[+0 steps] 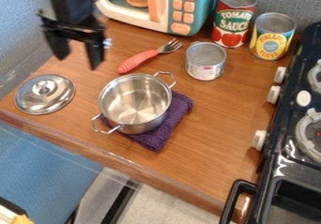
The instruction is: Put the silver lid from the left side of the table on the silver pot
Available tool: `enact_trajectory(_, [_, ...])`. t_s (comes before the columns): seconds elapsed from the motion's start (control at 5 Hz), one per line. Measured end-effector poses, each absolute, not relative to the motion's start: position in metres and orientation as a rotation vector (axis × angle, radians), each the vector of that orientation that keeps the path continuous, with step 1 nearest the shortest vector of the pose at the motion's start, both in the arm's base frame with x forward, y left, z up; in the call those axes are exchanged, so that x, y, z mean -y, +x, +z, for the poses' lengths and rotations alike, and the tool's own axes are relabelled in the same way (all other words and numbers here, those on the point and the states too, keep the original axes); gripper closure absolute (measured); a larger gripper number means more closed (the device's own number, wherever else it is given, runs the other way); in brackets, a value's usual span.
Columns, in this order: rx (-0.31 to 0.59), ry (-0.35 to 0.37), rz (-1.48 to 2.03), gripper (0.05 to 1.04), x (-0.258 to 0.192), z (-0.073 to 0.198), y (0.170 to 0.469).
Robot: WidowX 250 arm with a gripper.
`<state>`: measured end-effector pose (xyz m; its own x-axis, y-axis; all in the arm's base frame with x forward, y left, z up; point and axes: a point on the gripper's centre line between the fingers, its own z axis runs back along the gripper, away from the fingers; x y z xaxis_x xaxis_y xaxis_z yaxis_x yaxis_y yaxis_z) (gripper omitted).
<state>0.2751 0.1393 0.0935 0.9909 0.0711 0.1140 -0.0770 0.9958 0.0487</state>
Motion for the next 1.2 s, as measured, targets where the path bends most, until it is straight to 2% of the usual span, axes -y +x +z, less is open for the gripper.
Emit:
enact_trajectory(0.2, [0.088,0.095,0.07,0.083,-0.159,0.077,0.272])
enact_trajectory(0.6, [0.016,0.116,0.099,0.083,-0.185,0.037,0.268])
enact_trajectory(0.8, [0.01,0.115,0.126,0.083,-0.199,0.034,0.262])
enact_trajectory(1.0, [0.003,0.109,0.13,0.137,-0.203,0.032,0.26])
enact_trajectory(1.2, [0.001,0.105,0.114,0.425,-0.202,0.031,0.26])
